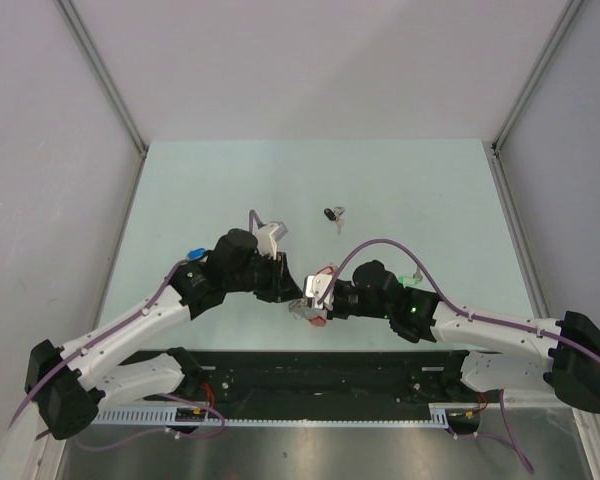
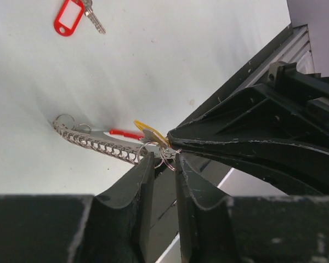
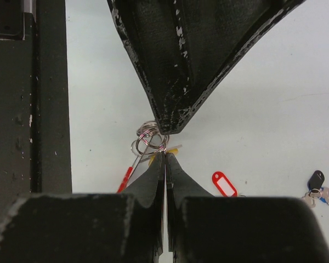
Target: Put the keys on the keyring
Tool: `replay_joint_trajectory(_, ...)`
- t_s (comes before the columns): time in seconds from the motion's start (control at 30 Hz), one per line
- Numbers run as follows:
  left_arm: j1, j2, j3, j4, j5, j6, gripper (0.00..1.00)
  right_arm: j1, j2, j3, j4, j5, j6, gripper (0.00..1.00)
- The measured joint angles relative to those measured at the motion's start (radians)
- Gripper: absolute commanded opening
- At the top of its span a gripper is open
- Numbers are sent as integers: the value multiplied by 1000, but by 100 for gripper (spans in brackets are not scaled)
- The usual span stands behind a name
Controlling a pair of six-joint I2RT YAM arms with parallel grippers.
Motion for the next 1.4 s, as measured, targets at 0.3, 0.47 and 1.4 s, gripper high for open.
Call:
replay_joint_trajectory(0.3, -3, 26, 1, -8, 37, -9, 22, 0, 0, 0, 0, 0, 0, 0)
replay_joint_trajectory(0.47, -13, 31, 1, -7, 45, -15, 22, 0, 0, 0, -1, 0, 0, 0)
replay_joint_trajectory(1.4, -18, 50, 1, -22, 21, -18, 15, 0, 0, 0, -9, 3, 0, 0)
